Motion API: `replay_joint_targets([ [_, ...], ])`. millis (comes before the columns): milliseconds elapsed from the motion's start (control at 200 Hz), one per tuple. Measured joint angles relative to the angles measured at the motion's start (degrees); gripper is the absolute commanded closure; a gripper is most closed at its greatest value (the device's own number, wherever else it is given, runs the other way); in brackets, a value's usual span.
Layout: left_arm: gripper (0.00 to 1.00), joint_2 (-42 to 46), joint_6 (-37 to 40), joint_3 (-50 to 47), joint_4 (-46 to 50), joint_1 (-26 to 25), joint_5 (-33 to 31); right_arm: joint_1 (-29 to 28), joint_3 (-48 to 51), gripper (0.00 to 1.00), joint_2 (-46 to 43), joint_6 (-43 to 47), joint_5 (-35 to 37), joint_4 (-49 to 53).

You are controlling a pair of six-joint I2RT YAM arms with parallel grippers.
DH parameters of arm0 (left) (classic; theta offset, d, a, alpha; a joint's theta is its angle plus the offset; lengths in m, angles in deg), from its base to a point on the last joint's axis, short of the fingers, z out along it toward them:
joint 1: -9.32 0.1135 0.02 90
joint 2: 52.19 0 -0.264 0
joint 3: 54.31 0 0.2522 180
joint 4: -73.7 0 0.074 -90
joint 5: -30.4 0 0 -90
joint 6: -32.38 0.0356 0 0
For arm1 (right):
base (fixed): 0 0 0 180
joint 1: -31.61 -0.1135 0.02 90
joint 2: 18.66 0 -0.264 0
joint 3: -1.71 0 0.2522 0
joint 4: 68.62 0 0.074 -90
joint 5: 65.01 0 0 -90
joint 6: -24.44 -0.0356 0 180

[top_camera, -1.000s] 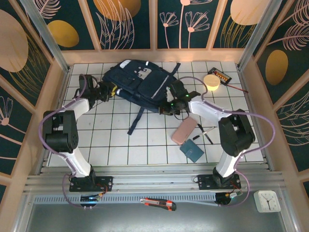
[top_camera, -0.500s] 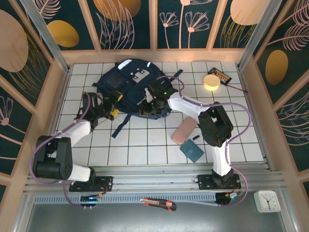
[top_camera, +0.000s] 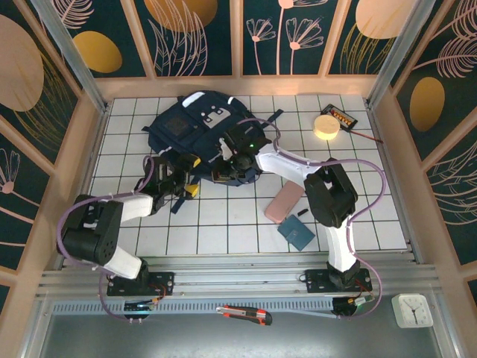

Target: Pack the student bag

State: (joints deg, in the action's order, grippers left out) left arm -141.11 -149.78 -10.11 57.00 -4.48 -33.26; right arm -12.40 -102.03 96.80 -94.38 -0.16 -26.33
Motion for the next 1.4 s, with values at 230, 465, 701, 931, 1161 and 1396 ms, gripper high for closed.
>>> replay_joint_targets([
  [230, 0.52, -4.17, -3.43, 0.63, -3.96, -0.83, -0.04, -1.11, -0.09, 1.00, 0.02, -0.04, 0.15, -0.02],
  [465, 0.81, -7.65, -5.09, 0.94, -7.26, -0.85, 0.15, -1.70, -1.53, 1.00, 0.85, -0.07, 0.26, 0.11],
  [701, 1.00, -10.23, -5.84, 1.20, -8.87, -0.90, 0.52, -1.97, -1.70, 1.00, 1.86, -0.04, 0.26, 0.48],
  [931, 1.00, -10.49, -5.60, 1.25, -9.22, -0.90, 0.63, -1.97, -1.95, 1.00, 2.05, -0.02, 0.44, 0.98],
  [1161, 1.00, -10.84, -4.57, 1.99, -8.81, -0.90, 1.05, -1.95, -3.08, 1.00, 2.56, 0.59, 1.07, 3.45],
  [1396, 1.00, -10.73, -1.53, 2.95, -6.47, -0.74, 2.21, -0.72, 3.87, 1.00, -1.49, 2.49, 1.75, 3.21],
])
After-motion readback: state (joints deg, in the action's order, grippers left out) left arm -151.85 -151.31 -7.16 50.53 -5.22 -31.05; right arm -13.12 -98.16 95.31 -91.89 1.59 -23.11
